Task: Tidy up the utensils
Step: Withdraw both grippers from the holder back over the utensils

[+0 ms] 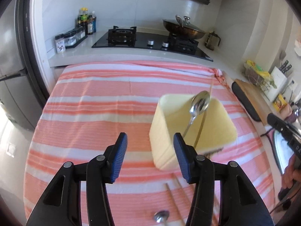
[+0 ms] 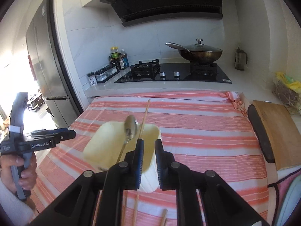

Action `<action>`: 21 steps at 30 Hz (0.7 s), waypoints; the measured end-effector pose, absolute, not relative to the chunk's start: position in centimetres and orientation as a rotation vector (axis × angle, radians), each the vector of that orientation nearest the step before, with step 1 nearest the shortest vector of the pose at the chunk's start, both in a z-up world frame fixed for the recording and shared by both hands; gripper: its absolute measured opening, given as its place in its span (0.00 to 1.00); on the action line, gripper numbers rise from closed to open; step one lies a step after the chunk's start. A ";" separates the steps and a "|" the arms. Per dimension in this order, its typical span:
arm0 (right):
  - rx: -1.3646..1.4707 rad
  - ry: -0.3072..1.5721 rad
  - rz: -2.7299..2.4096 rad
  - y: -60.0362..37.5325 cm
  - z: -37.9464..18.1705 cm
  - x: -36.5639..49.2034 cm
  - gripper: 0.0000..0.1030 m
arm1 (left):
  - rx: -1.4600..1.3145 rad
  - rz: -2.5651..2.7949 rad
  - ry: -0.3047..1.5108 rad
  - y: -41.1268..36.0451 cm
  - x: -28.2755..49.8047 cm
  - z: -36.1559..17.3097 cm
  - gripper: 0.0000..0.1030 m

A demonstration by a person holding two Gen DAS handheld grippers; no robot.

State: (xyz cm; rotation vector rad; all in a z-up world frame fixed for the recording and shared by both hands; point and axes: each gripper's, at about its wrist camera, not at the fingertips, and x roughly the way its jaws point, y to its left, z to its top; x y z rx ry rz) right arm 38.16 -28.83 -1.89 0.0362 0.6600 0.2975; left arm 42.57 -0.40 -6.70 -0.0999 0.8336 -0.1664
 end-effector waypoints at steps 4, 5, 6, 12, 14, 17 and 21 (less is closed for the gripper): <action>-0.016 0.623 0.267 -30.9 -3.7 30.4 0.31 | -0.084 -0.183 0.881 1.8 34.8 -10.9 0.69; -0.023 0.625 0.254 -31.4 -4.6 28.6 0.38 | -0.093 -0.179 0.899 2.2 33.1 -12.1 0.69; -0.037 0.632 0.232 -31.8 -5.7 26.9 0.38 | -0.108 -0.175 0.919 2.6 31.6 -13.3 0.69; -0.040 0.736 0.106 -33.0 -11.8 21.0 0.38 | -0.253 -0.113 0.948 4.1 26.9 -17.1 0.69; -0.044 0.750 0.080 -33.2 -13.0 19.9 0.38 | -0.269 -0.101 0.940 4.0 26.7 -17.2 0.70; 0.002 0.771 0.087 -33.7 -14.0 18.7 0.38 | -0.261 -0.109 0.938 3.3 26.3 -17.2 0.70; 0.029 0.764 0.082 -34.1 -14.3 17.7 0.38 | -0.249 -0.103 0.912 2.4 26.0 -16.6 0.77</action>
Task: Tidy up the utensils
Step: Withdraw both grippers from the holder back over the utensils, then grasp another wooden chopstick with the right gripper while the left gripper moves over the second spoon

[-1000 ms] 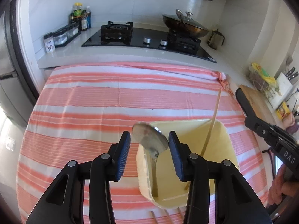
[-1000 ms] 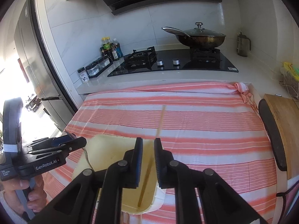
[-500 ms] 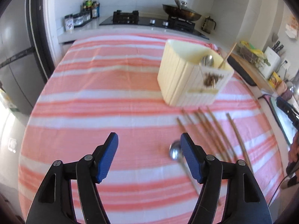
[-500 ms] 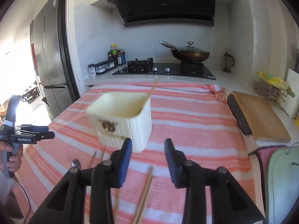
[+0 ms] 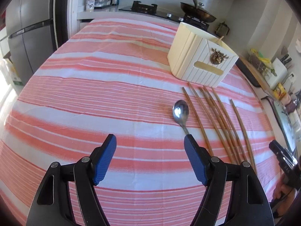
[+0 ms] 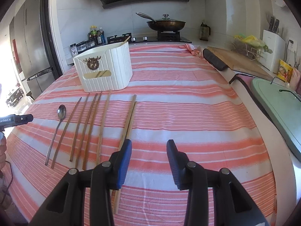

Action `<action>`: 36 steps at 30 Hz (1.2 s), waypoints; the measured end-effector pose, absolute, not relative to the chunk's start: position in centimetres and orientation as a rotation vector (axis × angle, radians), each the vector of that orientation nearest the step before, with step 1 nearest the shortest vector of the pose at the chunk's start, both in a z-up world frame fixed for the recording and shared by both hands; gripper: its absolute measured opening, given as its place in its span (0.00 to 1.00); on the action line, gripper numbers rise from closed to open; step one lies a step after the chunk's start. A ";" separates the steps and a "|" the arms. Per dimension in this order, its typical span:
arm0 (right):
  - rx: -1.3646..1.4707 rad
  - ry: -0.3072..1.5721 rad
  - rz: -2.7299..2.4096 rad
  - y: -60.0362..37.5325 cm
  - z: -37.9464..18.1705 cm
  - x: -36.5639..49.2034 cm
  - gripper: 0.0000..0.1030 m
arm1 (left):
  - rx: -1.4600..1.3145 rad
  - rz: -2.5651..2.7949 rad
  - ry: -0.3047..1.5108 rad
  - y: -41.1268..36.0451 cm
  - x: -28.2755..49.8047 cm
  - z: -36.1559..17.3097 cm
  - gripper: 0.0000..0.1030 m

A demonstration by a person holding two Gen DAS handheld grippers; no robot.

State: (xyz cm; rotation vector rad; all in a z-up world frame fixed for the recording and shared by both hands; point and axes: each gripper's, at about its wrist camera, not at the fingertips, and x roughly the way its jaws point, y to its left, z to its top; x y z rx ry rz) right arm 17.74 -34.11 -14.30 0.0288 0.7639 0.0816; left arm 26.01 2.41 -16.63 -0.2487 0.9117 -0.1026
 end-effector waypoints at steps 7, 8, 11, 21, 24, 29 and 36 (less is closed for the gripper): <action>0.045 0.752 0.077 -34.3 -14.1 17.7 0.40 | -0.243 -0.099 0.910 1.3 25.6 -16.6 0.78; 0.050 0.749 0.077 -34.3 -14.1 17.7 0.41 | -0.239 -0.098 0.911 1.3 25.5 -16.6 0.78; 0.070 0.749 0.083 -34.4 -14.3 17.6 0.42 | -0.228 -0.093 0.913 0.9 25.4 -16.8 0.79; 0.084 0.754 0.088 -34.5 -14.4 17.7 0.42 | -0.256 -0.055 0.941 0.6 25.8 -17.8 0.80; 0.093 0.763 0.101 -34.5 -14.6 17.8 0.42 | -0.266 -0.051 0.944 0.5 25.8 -17.9 0.81; 0.093 0.784 0.129 -33.8 -15.0 18.3 0.42 | -0.271 -0.046 0.951 -0.2 26.2 -18.3 0.81; 0.097 0.842 0.131 -33.3 -15.8 19.8 0.42 | -0.225 -0.002 0.961 -2.6 27.6 -19.3 0.81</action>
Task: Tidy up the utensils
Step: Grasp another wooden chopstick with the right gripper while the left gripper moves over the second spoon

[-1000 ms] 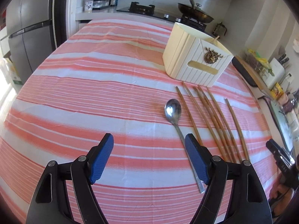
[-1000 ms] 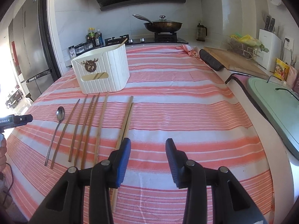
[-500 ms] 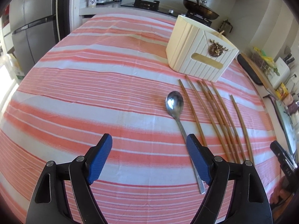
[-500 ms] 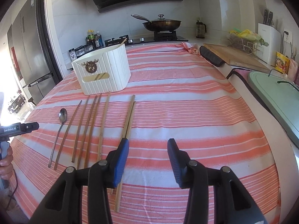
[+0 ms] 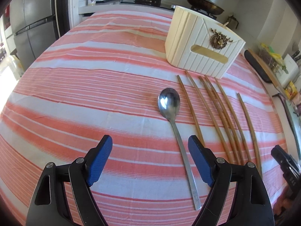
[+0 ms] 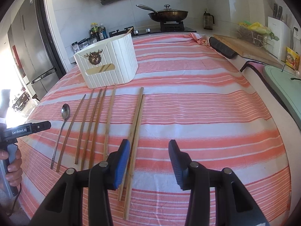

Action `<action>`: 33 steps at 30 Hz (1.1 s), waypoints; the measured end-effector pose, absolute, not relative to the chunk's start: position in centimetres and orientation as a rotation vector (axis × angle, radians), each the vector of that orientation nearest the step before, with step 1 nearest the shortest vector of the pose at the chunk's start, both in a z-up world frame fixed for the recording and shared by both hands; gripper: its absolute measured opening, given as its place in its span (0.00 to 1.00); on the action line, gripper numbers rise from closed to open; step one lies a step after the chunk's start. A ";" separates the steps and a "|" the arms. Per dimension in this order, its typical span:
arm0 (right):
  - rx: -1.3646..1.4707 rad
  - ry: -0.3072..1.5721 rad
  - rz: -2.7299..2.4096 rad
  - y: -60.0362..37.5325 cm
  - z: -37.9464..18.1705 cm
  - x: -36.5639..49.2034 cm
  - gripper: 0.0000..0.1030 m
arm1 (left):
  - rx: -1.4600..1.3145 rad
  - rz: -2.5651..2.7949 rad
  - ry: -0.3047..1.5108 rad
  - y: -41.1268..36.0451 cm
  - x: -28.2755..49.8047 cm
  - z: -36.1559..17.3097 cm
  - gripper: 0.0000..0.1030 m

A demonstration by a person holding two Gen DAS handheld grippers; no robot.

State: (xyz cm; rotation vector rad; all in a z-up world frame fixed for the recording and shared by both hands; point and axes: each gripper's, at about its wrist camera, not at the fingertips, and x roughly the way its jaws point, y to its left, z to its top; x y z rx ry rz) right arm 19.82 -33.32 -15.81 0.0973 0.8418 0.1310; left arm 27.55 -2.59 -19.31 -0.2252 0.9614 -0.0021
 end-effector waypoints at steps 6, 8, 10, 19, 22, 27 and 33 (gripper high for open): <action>0.076 0.924 0.167 -32.4 -17.0 21.3 0.41 | -0.156 0.057 0.978 -3.6 28.1 -20.8 0.81; 0.061 0.944 0.172 -32.1 -17.3 21.7 0.34 | -0.119 0.066 0.969 -4.1 28.1 -20.9 0.82; 0.046 0.964 0.165 -31.8 -17.5 22.0 0.29 | -0.105 0.060 0.965 -4.3 28.1 -20.9 0.84; -0.087 1.018 0.143 -30.4 -18.4 22.8 0.06 | -0.042 0.064 0.958 -5.2 27.9 -21.1 0.87; -0.075 1.007 0.123 -30.8 -18.5 22.9 0.06 | -0.038 0.049 0.949 -4.9 27.5 -20.9 0.73; -0.052 0.994 0.058 -32.5 -18.5 22.9 0.06 | -0.036 0.047 0.943 -3.6 27.1 -20.8 0.61; -0.031 0.994 -0.041 -36.1 -18.5 22.5 0.06 | -0.042 0.080 0.939 -1.6 27.2 -21.0 0.61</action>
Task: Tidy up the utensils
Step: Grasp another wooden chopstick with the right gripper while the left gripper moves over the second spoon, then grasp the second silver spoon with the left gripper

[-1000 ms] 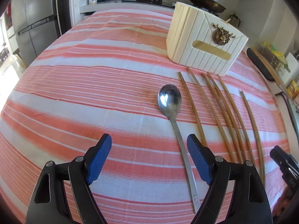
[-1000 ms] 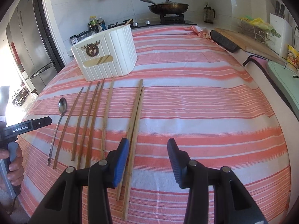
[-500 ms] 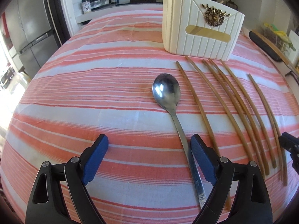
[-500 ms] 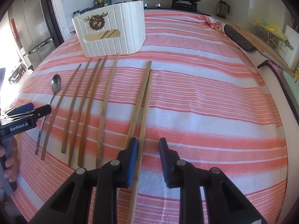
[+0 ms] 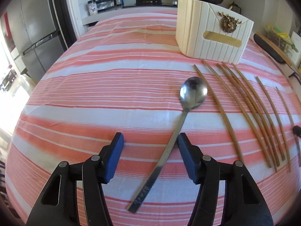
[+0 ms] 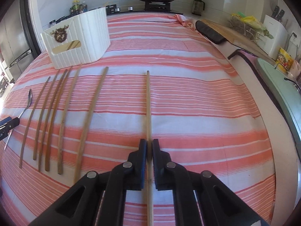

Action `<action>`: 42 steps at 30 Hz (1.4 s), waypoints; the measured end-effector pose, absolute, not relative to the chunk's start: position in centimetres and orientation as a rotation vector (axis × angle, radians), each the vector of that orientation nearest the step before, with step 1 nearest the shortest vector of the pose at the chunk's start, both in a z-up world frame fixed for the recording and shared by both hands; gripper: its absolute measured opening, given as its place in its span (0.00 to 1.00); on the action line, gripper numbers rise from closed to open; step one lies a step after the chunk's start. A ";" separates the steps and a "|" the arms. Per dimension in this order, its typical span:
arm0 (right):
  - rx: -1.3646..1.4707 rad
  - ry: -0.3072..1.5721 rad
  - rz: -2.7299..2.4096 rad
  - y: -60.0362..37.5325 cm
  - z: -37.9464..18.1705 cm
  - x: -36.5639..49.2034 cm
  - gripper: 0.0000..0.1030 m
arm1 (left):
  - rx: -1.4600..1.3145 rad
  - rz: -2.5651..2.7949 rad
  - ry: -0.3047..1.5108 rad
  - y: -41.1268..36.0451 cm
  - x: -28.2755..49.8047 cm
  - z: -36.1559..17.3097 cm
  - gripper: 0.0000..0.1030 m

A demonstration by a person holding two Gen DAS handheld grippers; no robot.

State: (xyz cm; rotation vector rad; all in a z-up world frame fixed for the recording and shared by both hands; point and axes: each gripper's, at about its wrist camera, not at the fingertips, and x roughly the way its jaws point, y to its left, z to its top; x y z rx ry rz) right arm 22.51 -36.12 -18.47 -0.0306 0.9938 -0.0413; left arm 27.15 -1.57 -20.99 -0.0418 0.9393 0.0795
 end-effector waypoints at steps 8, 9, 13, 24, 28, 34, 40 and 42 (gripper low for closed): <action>-0.042 0.989 -0.035 -37.6 -18.5 21.8 0.35 | 0.006 -0.071 0.981 -0.5 27.3 -21.3 0.83; -0.037 0.984 -0.024 -37.6 -18.5 21.7 0.42 | 0.034 -0.105 0.984 -0.7 27.3 -21.4 0.87; -0.030 0.958 0.004 -38.0 -18.9 21.4 0.50 | 0.112 -0.170 0.971 -1.3 27.1 -21.5 0.90; -0.041 0.936 0.044 -38.3 -19.1 21.9 0.57 | 0.109 -0.207 0.966 -0.5 28.0 -21.9 1.00; -0.041 0.936 0.044 -38.3 -19.1 21.8 0.57 | 0.108 -0.206 0.960 -0.4 27.9 -21.9 1.00; -0.040 0.936 0.044 -38.3 -19.2 21.8 0.57 | 0.107 -0.206 0.959 -0.4 27.9 -21.9 1.00; -0.041 0.937 0.043 -38.3 -19.2 21.8 0.58 | 0.106 -0.197 0.963 -0.4 27.8 -21.9 1.00; -0.044 0.938 0.042 -38.3 -19.2 21.9 0.58 | 0.110 -0.181 0.963 -0.5 27.5 -21.8 1.00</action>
